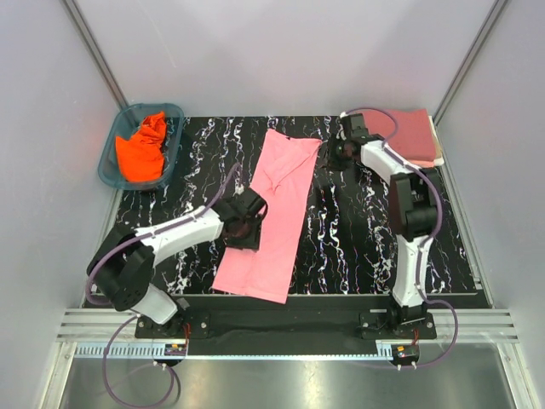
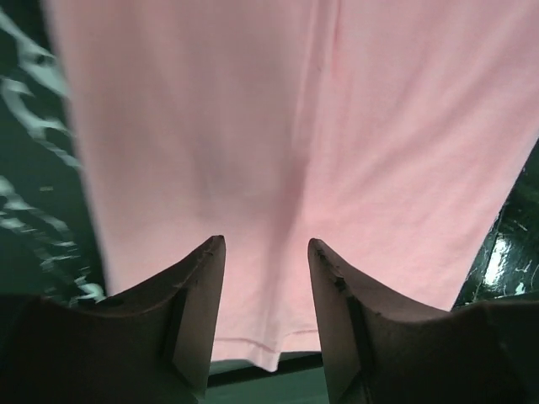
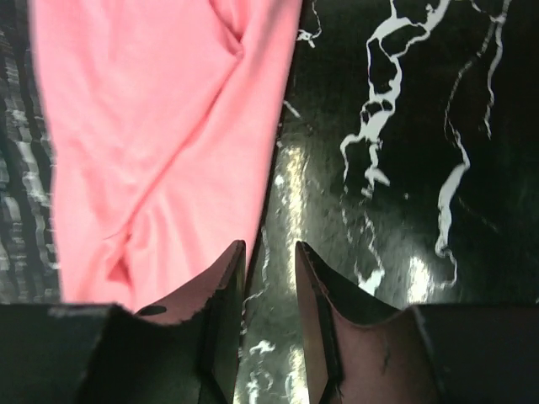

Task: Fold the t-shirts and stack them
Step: Fold the tshirt

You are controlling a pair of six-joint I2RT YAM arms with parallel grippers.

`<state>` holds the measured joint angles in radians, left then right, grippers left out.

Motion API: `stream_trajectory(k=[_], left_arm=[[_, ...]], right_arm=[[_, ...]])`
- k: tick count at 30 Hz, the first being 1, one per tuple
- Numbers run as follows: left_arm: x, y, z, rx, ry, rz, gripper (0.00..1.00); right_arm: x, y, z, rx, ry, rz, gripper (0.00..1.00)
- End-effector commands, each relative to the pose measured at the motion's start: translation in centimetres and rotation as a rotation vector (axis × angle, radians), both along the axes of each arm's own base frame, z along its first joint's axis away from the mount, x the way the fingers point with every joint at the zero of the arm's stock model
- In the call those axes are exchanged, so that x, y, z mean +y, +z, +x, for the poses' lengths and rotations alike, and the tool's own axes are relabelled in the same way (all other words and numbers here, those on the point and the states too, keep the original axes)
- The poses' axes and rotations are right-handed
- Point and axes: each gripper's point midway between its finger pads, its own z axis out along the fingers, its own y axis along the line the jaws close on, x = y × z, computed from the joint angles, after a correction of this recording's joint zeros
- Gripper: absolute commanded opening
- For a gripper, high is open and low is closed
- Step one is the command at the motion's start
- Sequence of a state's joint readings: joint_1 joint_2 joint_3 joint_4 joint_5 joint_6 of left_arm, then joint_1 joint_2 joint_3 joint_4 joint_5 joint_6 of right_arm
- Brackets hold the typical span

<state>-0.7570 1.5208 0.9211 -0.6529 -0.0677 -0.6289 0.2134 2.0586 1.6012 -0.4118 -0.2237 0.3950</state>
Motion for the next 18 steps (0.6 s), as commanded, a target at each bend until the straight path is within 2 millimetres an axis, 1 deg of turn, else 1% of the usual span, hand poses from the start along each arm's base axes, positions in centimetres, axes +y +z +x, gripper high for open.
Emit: stream_trajectory(k=[1,2,3,4,5,6,7,8,9,10,11,12,13,14,15,16,17,18], left_arm=[[0.5,5.7,4.6,-0.182,0.027,0.007,0.5],[-1.4,7.7,6.1,-0.212,0.013,-0.079,0.5],[-2.6,8.5,6.8,-0.218,-0.01,-0.128,0.5],[-3.8,9.5,8.4,-0.228,-0.025,-0.178,0.5],[-5.3,10.1,9.0,-0.215,-0.045,-0.247,0.49],[-6.1,9.5,10.1,-0.198,-0.04,-0.254,0.49],[-7.2,11.1,11.8,-0.237,-0.046,-0.294,0.49],[-7.9,11.6,13.2,-0.272,-0.048,-0.31,0.49],[-8.4,10.3,14.3,-0.259,-0.053,-0.292,0.49],[-9.3,11.9,16.2,-0.298,-0.053,-0.322,0.49],[-9.8,11.8,17.1,-0.3,-0.06,-0.332,0.49],[-10.5,10.1,18.0,-0.27,-0.066,-0.322,0.49],[-11.1,11.1,19.6,-0.295,-0.064,-0.348,0.48],[-11.5,10.8,20.4,-0.302,-0.067,-0.35,0.47],[-11.7,8.7,21.3,-0.291,-0.078,-0.311,0.47],[-12.0,8.6,22.2,-0.312,-0.078,-0.299,0.46],[-12.4,7.7,22.4,-0.297,-0.087,-0.297,0.46],[-12.6,5.7,22.6,-0.26,-0.091,-0.286,0.46]], right_arm=[[-0.4,0.5,3.6,-0.073,0.065,-0.112,0.38],[-0.5,-1.0,4.2,-0.053,0.07,-0.132,0.38],[-0.8,-1.3,4.9,-0.063,0.073,-0.164,0.38],[-0.9,-0.4,6.1,-0.096,0.074,-0.179,0.38],[-1.1,-1.7,6.7,-0.084,0.077,-0.199,0.37],[-1.5,-1.0,8.0,-0.124,0.075,-0.235,0.37],[-1.6,-1.3,8.4,-0.126,0.078,-0.254,0.37],[-1.7,-2.5,8.8,-0.118,0.091,-0.273,0.36],[-1.6,-1.8,9.7,-0.152,0.109,-0.283,0.36],[-1.6,-1.8,10.1,-0.159,0.114,-0.286,0.36],[-1.5,-2.7,10.4,-0.155,0.121,-0.288,0.36],[-1.3,-2.1,11.2,-0.181,0.128,-0.285,0.35],[-1.0,-2.1,11.5,-0.189,0.141,-0.28,0.35],[-0.7,-3.1,11.6,-0.182,0.162,-0.273,0.35],[-0.4,-2.5,12.3,-0.209,0.171,-0.269,0.35],[-0.3,-2.8,12.6,-0.214,0.182,-0.273,0.34],[-0.7,-3.8,12.8,-0.212,0.196,-0.301,0.34],[-0.9,-3.2,13.6,-0.235,0.188,-0.317,0.33]])
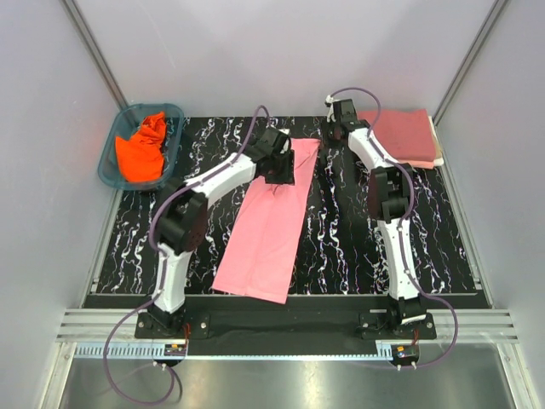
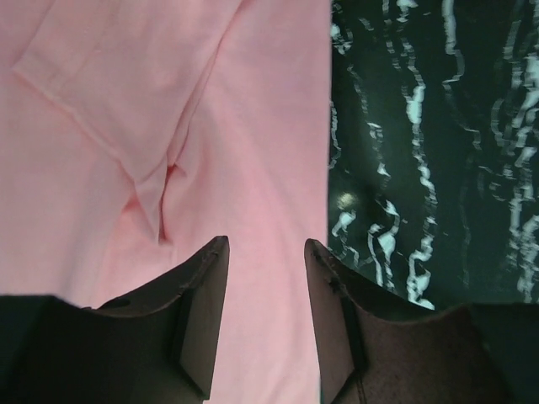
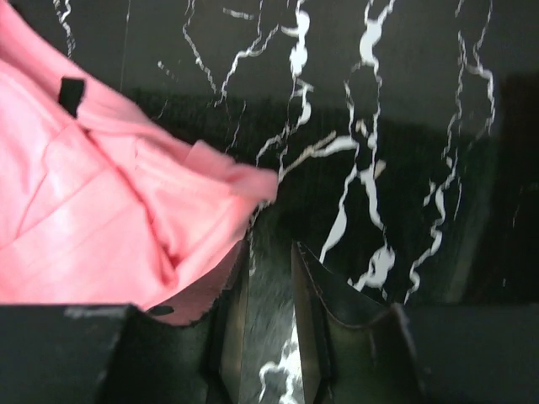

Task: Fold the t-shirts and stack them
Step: Fold the tshirt

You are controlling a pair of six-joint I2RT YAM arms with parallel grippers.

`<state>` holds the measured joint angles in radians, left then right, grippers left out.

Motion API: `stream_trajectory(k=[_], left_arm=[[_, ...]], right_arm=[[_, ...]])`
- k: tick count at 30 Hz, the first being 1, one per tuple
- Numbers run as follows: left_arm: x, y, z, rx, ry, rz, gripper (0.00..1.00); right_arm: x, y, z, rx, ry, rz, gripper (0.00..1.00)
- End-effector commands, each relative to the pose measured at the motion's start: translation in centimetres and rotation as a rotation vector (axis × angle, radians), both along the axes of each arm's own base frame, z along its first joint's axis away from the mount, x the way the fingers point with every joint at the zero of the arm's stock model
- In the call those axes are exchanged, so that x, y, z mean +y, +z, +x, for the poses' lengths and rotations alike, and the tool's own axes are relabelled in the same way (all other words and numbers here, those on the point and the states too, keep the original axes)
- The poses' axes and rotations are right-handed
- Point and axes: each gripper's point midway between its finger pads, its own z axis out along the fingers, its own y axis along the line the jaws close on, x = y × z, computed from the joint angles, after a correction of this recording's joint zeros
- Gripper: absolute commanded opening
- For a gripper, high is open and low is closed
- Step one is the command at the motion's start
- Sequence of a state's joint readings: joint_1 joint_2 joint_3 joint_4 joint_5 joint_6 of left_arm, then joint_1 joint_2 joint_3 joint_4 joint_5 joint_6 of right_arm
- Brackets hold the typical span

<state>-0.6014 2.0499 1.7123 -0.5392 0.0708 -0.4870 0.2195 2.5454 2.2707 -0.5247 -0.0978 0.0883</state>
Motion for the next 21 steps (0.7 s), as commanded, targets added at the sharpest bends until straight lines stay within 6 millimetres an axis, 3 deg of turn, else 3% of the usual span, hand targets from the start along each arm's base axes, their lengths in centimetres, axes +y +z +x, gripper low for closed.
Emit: stream_trajectory(k=[1,5,6,10,15,21], left_arm=[[-1.2,-2.0,1.5,0.003,-0.052,0.0,0.46],[-1.1,-5.8,1.3,0.06,-0.044,0.032,0.46],[-1.1,-6.0,1.2,0.065,-0.047,0.035,0.46],[-0.3,-7.6,0.6,0.086,-0.044,0.069,0.45],[0.4,-9.2,-0.1,0.117,-0.031,0.1,0.44],[0.8,-10.3,-0.6,0.119,-0.03,0.139,0.44]], right_arm=[[-0.7,0.5,1.9,-0.062,0.037,-0.06,0.33],[-0.5,-0.4,3.0,-0.083,0.072,-0.062,0.33],[-0.2,0.2,3.4,-0.103,0.079,-0.056,0.33],[-0.1,-0.6,4.0,-0.115,0.095,-0.069,0.24],[-0.3,0.2,5.1,-0.177,0.165,-0.114,0.0],[-1.3,1.1,5.9,-0.2,0.177,-0.058,0.0]])
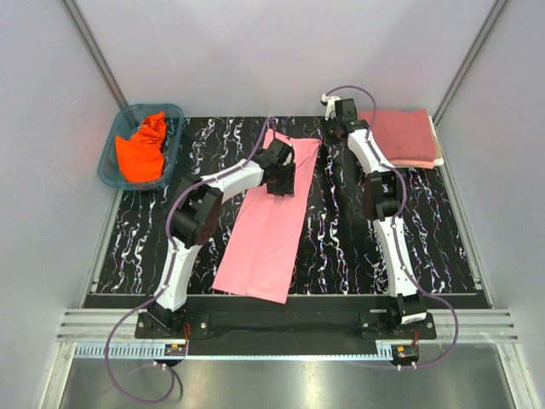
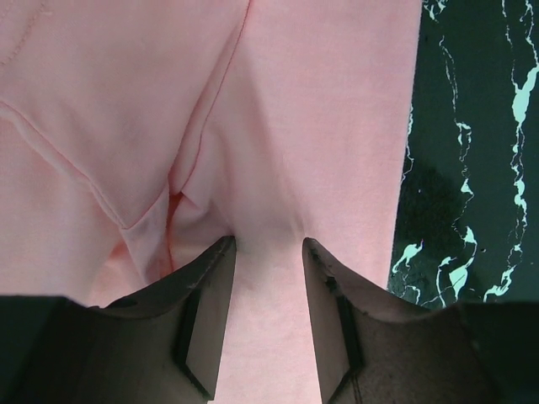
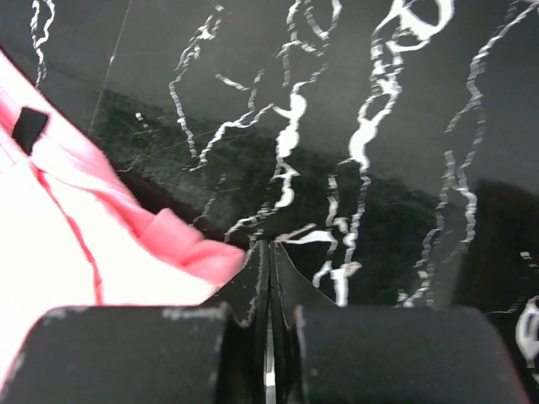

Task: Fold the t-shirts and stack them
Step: Fold the tshirt

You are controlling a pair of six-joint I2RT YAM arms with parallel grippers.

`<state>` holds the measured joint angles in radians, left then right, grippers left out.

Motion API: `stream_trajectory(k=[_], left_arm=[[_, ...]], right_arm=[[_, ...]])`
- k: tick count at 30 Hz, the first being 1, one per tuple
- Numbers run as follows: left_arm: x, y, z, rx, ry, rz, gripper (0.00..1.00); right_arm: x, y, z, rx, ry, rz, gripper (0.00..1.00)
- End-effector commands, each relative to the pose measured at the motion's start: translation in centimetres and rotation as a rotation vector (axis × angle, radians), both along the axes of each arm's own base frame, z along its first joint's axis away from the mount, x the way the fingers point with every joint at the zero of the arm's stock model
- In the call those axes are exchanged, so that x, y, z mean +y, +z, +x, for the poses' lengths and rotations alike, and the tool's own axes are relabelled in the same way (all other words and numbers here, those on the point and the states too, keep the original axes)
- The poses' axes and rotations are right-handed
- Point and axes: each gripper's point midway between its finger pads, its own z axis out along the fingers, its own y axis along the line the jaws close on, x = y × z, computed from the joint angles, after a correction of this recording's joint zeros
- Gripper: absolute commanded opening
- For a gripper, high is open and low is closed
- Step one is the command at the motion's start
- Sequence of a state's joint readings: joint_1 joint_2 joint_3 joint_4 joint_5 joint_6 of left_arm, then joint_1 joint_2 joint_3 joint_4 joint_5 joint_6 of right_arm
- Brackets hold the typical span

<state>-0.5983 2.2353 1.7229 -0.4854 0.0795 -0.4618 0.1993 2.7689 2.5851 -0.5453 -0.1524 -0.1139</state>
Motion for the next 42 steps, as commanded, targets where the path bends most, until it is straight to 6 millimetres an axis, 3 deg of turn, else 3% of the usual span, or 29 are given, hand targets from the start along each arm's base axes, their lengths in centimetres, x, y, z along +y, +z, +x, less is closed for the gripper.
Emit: stream_trajectory(k=[1,3,4,6,7,9,10,11,14,18,25,31,37,42], left_arm=[[1.2,-1.8,-0.9,0.015,-0.005,0.069,0.44],[1.3,-1.9,-0.9,0.016,-0.004,0.073,0.44],[1.3,-1.8,-0.6,0.015,0.001,0.069,0.44],[1.6,-2.0,-0.6,0.022,0.01,0.068,0.44],[1.8,-2.1,-0.7,0.024,0.013,0.073,0.44],[2.5,-2.3,-0.9,0.028,0.024,0.09,0.44],[2.8,-2.3,-1.0,0.031,0.03,0.096,0.44],[3.2,-1.9,-1.0,0.03,0.037,0.094,0.44],[4.3,-1.5,-1.0,0.023,0.05,0.105,0.44],[5.5,-1.1,-1.3,0.025,0.055,0.115,0.44],[6.7,-0.9,-1.4,0.016,0.058,0.152,0.44],[6.6,-1.3,-1.6,0.027,0.058,0.152,0.44],[6.5,-1.8,-1.6,0.039,0.056,0.15,0.44],[6.5,-2.0,-1.7,0.043,0.057,0.154,0.44]], right_arm=[[-1.3,3.4,1.7,-0.086,0.01,0.027,0.0],[-2.4,3.9,1.9,-0.085,-0.063,0.024,0.01],[-3.0,5.0,1.9,-0.091,-0.088,0.039,0.11],[-3.1,5.4,1.4,-0.059,-0.106,0.106,0.2],[-3.3,6.6,1.3,-0.066,-0.093,0.131,0.23],[-2.6,6.0,0.2,-0.037,-0.029,0.144,0.26],[-1.6,6.7,-0.5,-0.039,0.053,0.162,0.3],[-1.5,5.4,-1.2,-0.026,0.117,0.127,0.32],[-1.4,4.7,-2.5,-0.011,0.199,0.116,0.37],[-0.3,5.6,-3.5,-0.002,0.295,0.223,0.42],[1.2,5.5,-3.3,-0.019,0.385,0.29,0.43],[1.2,4.4,-2.5,-0.02,0.367,0.289,0.41],[1.5,4.6,-2.5,-0.028,0.389,0.297,0.36],[2.0,4.4,-3.3,-0.014,0.431,0.316,0.42]])
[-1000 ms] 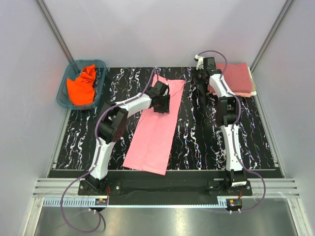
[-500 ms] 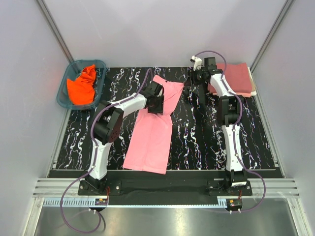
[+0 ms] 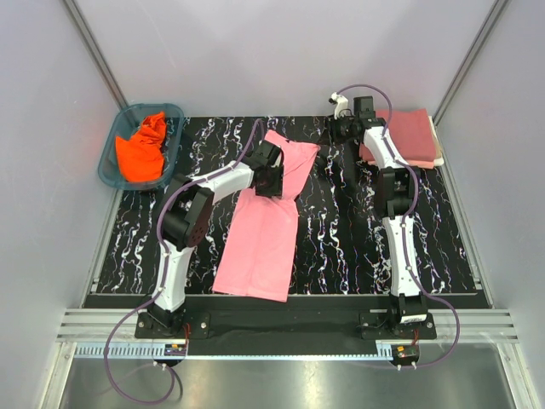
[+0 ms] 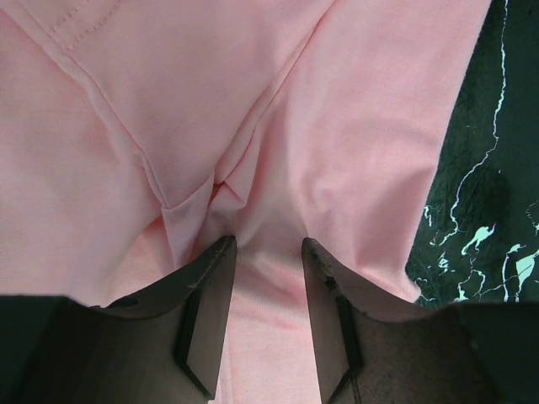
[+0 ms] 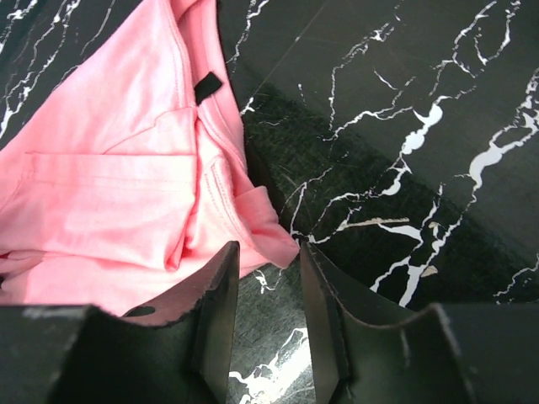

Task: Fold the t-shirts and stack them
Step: Fold the tshirt

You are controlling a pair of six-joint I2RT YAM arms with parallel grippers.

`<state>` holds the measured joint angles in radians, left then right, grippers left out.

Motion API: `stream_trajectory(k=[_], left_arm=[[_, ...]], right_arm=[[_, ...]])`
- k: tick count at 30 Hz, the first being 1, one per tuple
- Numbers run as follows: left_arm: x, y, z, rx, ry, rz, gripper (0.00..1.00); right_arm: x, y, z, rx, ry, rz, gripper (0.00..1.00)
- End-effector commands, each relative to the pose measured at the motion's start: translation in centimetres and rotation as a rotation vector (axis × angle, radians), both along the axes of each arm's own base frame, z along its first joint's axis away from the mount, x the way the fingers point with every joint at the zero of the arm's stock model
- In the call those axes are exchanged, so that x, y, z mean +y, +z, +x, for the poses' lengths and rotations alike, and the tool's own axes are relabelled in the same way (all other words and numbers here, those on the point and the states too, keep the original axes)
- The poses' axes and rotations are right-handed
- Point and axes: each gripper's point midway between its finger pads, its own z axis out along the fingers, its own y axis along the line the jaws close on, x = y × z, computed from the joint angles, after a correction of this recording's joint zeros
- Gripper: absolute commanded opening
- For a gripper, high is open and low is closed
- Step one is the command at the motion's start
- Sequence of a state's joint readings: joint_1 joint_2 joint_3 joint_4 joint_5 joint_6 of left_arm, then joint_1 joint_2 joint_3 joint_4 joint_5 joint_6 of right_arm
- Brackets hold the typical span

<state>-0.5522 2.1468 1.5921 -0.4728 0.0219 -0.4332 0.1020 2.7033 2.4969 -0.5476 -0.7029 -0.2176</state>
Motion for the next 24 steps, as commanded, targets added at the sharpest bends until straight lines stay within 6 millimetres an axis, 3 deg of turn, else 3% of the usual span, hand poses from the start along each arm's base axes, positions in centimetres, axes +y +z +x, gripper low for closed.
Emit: stream_trajectory(k=[1,8,11,15,16,24], left_arm=[[2.1,-1.9,-1.2,0.053,0.006,0.084,0.44],[2.2,-1.8,-1.1,0.052,0.01,0.084,0.44],[1.7,-1.5,-1.0,0.044,0.001,0.067,0.44],[-0.6,-1.6,-0.9,0.068,-0.032,-0.038,0.44],[-1.0,-1.3,-0.6,0.067,-0.03,-0.055,0.44],[-2.9,-1.7,0.3,0.076,-0.05,-0.12,0.45]], right_arm=[[0.3,1.3,0.1,-0.05,0.053,0.021,0.43],[0.1,1.0,0.1,-0.036,0.049,0.001,0.44],[-0.2,0.8,0.3,-0.036,0.031,-0.014,0.4],[-1.4,0.4,2.0,-0.03,-0.09,-0.053,0.35],[-1.6,1.1,2.5,-0.047,-0.11,-0.054,0.32],[-2.7,1.4,4.8,-0.069,-0.25,-0.048,0.27]])
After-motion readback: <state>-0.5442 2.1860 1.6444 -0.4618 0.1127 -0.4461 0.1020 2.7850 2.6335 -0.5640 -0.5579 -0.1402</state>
